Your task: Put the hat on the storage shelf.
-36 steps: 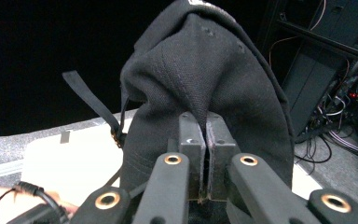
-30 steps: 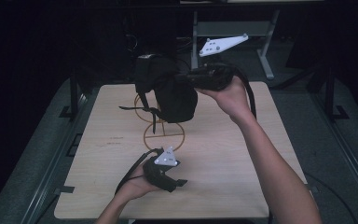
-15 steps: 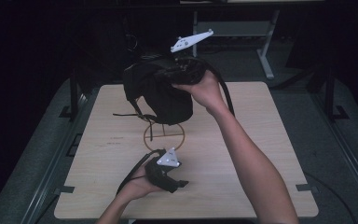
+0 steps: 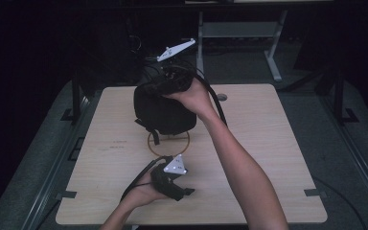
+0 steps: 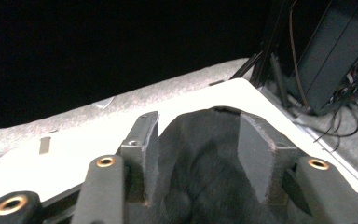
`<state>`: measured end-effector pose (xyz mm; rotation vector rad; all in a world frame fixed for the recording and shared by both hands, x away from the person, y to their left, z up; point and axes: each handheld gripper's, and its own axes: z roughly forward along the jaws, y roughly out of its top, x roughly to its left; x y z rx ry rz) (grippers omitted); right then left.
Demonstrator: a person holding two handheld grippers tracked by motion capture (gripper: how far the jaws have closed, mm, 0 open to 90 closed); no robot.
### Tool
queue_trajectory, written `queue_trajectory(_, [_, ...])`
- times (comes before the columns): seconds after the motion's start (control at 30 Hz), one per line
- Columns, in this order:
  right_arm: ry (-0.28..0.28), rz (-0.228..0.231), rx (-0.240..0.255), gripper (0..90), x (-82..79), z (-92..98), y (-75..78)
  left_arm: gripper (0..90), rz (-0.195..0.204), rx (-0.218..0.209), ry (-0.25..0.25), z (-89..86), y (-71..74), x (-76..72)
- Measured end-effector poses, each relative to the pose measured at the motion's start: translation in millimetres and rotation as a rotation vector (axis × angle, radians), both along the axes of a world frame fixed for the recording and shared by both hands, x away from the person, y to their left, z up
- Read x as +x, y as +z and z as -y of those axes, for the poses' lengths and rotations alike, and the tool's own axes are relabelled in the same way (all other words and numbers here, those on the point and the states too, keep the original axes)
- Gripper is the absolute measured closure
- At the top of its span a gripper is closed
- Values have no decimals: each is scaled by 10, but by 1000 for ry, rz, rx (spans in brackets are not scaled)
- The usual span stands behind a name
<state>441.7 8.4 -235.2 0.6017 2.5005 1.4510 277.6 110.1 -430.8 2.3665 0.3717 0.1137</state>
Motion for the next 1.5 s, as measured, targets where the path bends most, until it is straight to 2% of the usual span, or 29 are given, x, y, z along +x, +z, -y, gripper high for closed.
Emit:
queue_trajectory(0.13, [-15, -4, 13, 448, -38, 78, 1, 298, 6, -21, 10, -22, 20, 9])
queue_trajectory(0.23, [-15, -10, 12, 423, -34, 129, 11, 298, 9, -22, 17, -34, 31, 12])
queue_trajectory(0.27, [-23, -23, 26, 399, -49, 171, 25, 298, 7, -19, 19, -48, 38, 24])
queue_trajectory(0.43, [-31, -10, 32, 389, -80, 292, 41, 298, 10, -19, 18, -62, 37, 36])
queue_trajectory(0.53, [-39, -29, 46, 369, -97, 362, 41, 298, 15, -20, 22, -83, 38, 44])
queue_trajectory(0.63, [-42, -28, 39, 361, -97, 402, 27, 297, 14, -16, 24, -98, 45, 49])
queue_trajectory(0.67, [-59, -34, 52, 360, -102, 452, 23, 296, 10, -36, 32, -98, 45, 43])
queue_trajectory(0.7, [-59, -34, 52, 360, -102, 452, 23, 293, 10, -36, 32, -98, 45, 43])
queue_trajectory(0.73, [-65, -57, 62, 351, -97, 490, 20, 290, 2, -46, 35, -97, 59, 32])
queue_trajectory(0.8, [-69, -56, 64, 347, -102, 527, 11, 290, 1, -51, 31, -97, 71, 34])
queue_trajectory(0.97, [-75, -65, 63, 324, -114, 624, -25, 286, -2, -36, 30, -90, 45, 37])
queue_trajectory(1.03, [-77, -72, 76, 298, -122, 663, -44, 280, -10, -47, 29, -86, 48, 31])
queue_trajectory(1.23, [-73, -85, 72, 279, -160, 756, -80, 271, -1, -48, 20, -71, 63, 18])
queue_trajectory(1.5, [-84, -92, 68, 255, -196, 938, -91, 231, -13, -48, 38, -69, 25, 28])
